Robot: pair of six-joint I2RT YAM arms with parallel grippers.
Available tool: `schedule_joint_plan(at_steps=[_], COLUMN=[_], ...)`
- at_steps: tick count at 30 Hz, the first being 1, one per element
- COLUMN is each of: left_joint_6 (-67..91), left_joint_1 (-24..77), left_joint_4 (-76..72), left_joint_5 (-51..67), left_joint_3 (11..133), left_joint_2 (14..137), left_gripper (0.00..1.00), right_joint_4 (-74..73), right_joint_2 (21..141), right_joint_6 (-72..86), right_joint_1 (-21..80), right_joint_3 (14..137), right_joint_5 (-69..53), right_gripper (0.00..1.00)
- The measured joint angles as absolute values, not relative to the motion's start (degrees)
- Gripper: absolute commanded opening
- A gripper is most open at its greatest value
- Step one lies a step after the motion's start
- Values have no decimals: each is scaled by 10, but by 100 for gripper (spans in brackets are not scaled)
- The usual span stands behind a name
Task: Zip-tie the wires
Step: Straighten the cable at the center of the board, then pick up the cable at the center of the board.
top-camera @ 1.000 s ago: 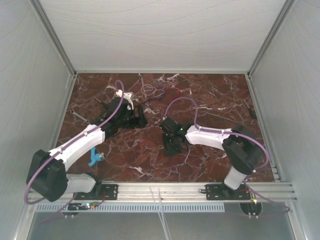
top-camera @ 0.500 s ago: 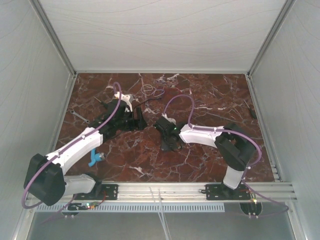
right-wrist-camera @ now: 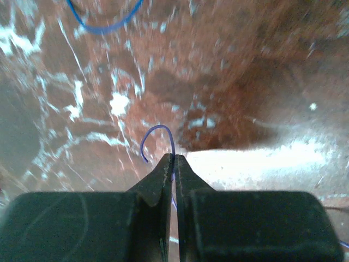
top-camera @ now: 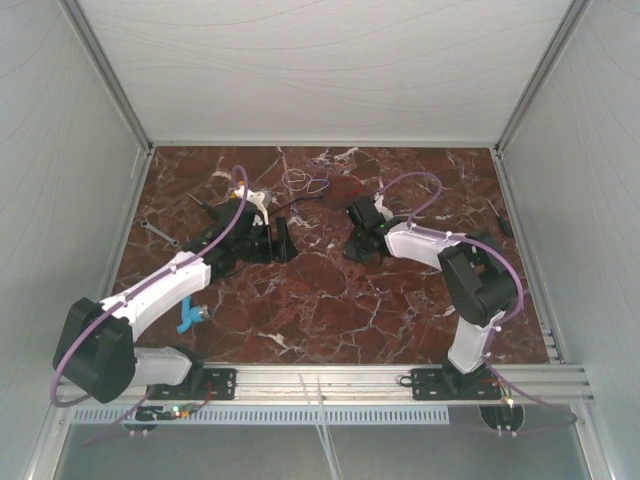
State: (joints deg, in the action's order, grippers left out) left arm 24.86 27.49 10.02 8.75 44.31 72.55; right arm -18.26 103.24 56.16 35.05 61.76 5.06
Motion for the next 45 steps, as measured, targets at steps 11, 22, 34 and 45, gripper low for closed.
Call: schedule_joint_plan(at_steps=[11,22,34,45], left_joint_6=[246,215,193,-1], left_joint_1=[275,275,333,344], left_joint_4=[101,109,82,66], left_joint_5=[79,6,-33,-21], left_joint_3=[469,578,787,940], left_joint_2=[804,909,1107,1263], left_gripper=[79,72,67,49], right_joint_4=[-121,-126,-177,-233], right_joint_2=[1071,1029,806,654], right_joint_6=[597,548,467,433], right_joint_1=[289,262,245,183], right_joint_3=[645,644,581,485], right_joint_5=[13,-34,31,43], right_gripper=[21,55,80,80])
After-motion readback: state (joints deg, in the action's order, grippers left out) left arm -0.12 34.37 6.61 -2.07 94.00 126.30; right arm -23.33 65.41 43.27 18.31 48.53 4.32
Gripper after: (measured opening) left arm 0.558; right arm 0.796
